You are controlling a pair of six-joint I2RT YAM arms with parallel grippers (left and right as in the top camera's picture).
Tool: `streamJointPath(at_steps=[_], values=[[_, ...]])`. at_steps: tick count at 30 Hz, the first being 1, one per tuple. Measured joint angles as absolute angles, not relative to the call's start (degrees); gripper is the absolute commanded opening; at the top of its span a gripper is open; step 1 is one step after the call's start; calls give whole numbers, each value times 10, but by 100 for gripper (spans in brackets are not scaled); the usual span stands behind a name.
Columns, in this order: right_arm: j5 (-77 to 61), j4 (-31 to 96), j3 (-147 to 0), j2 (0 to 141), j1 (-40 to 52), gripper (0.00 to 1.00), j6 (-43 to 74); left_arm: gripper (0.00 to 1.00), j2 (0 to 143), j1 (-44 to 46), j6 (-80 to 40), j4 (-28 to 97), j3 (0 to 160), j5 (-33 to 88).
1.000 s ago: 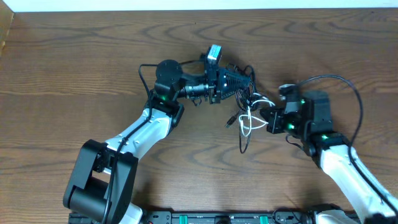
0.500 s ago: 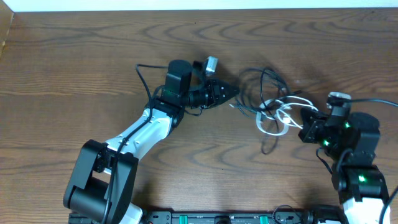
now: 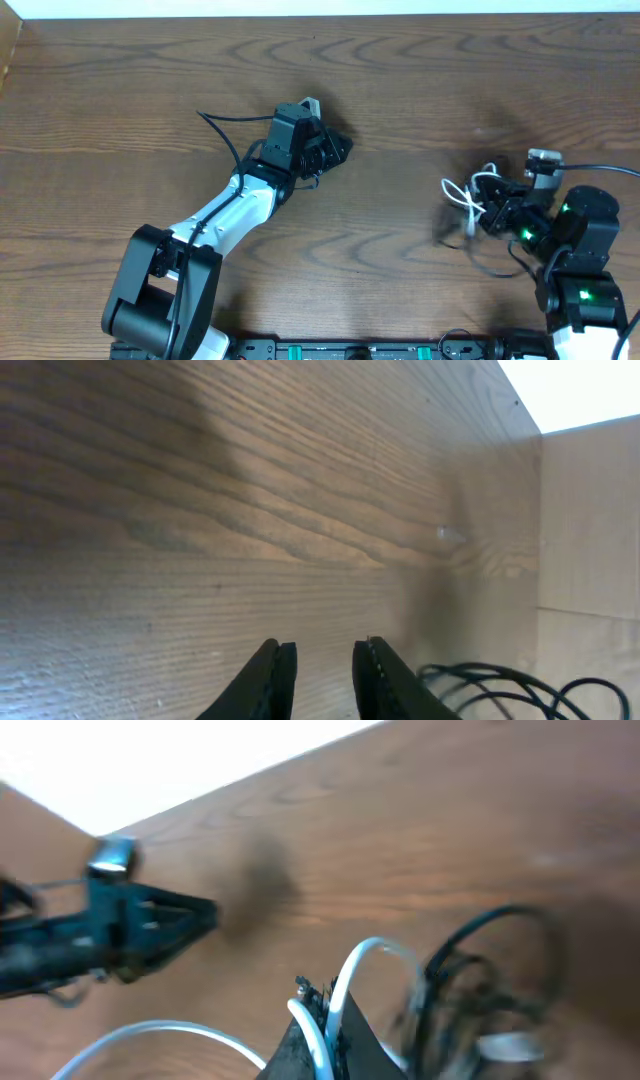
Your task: Untangle cables
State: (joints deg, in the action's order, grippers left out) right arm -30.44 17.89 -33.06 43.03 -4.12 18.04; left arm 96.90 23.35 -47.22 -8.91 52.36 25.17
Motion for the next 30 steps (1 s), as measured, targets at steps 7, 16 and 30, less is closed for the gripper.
streamJointPath(at_steps=[7, 16, 30], values=[[-401, -11, -330, 492, 17, 1, 223, 55, 969, 234, -466, -89, 524, 241], [-324, 117, -329, 609, 66, 4, 214, 74, 969, 187, -465, -88, 524, 287], [-239, 145, -329, 711, 70, 88, 225, 80, 969, 208, -467, -79, 524, 403]])
